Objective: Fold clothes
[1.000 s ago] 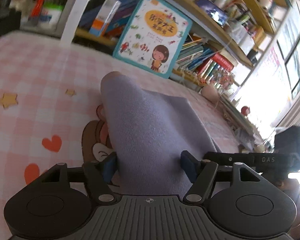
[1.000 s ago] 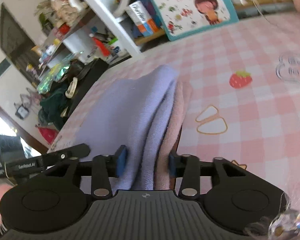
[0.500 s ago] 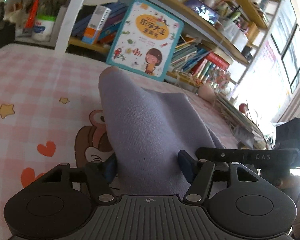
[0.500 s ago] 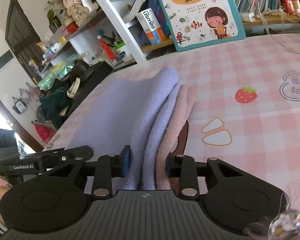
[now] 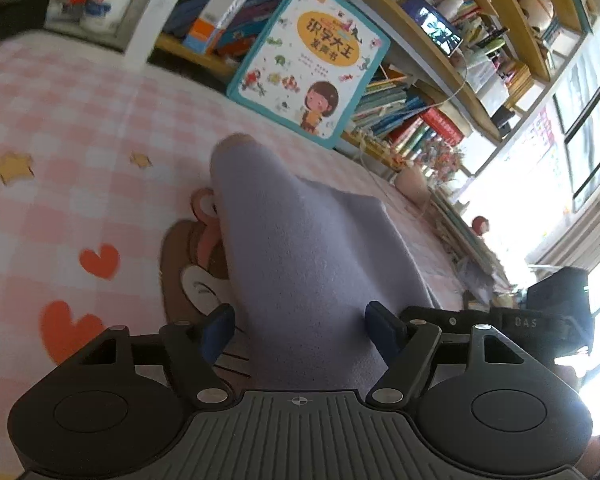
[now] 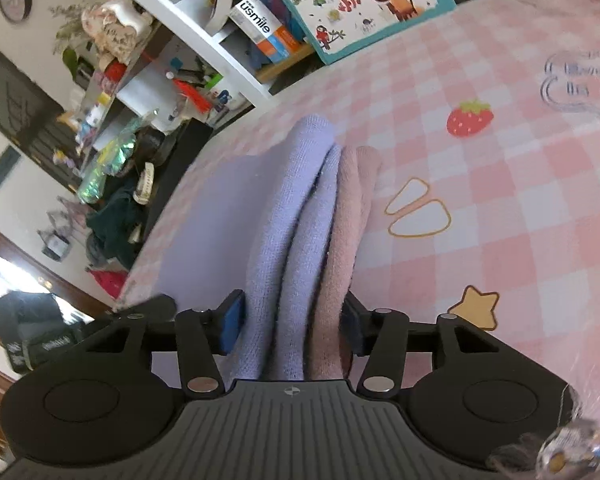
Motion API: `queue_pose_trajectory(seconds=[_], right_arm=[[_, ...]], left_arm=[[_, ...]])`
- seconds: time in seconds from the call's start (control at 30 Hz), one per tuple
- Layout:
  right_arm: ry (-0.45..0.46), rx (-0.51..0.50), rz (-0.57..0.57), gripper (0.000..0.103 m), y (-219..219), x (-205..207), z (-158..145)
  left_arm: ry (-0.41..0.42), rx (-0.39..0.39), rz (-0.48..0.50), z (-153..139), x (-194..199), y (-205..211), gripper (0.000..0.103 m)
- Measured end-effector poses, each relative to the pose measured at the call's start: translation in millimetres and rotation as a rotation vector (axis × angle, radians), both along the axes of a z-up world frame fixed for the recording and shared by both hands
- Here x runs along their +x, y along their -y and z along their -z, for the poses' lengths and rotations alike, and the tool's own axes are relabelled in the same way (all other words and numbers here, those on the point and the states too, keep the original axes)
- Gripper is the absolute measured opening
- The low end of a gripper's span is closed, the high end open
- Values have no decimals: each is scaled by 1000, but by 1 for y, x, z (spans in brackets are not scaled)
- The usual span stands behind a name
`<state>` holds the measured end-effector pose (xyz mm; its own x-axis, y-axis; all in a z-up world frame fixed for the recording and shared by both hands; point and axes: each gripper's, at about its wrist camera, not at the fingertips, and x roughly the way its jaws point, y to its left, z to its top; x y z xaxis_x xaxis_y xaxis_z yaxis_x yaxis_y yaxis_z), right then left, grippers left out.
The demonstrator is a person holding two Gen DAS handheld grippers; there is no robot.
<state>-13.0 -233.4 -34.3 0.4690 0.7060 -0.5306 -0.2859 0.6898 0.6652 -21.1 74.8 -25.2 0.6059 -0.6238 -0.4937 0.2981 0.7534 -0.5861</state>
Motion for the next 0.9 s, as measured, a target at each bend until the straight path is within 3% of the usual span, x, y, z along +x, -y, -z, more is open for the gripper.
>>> queue_pose_trajectory(seconds=[0.07, 0.13, 0.23, 0.37, 0.6, 0.9], right_arm=[[-1, 13, -5, 45, -1, 2, 1], [16, 10, -13, 38, -3, 3, 1], [115, -35, -24, 31, -7, -8, -10], [199, -45, -20, 30, -5, -19, -18], [303, -70, -19, 30, -7, -19, -37], [319, -65, -12, 30, -13, 37, -57]], left_arm=[[-2, -30, 4, 4, 2, 2, 69], [18, -6, -5, 1, 0, 7, 64], [79, 49, -5, -9, -10, 15, 60], [155, 99, 1, -24, -19, 23, 60], [219, 117, 14, -45, -11, 24, 60], [232, 126, -4, -62, 43, 24, 60]])
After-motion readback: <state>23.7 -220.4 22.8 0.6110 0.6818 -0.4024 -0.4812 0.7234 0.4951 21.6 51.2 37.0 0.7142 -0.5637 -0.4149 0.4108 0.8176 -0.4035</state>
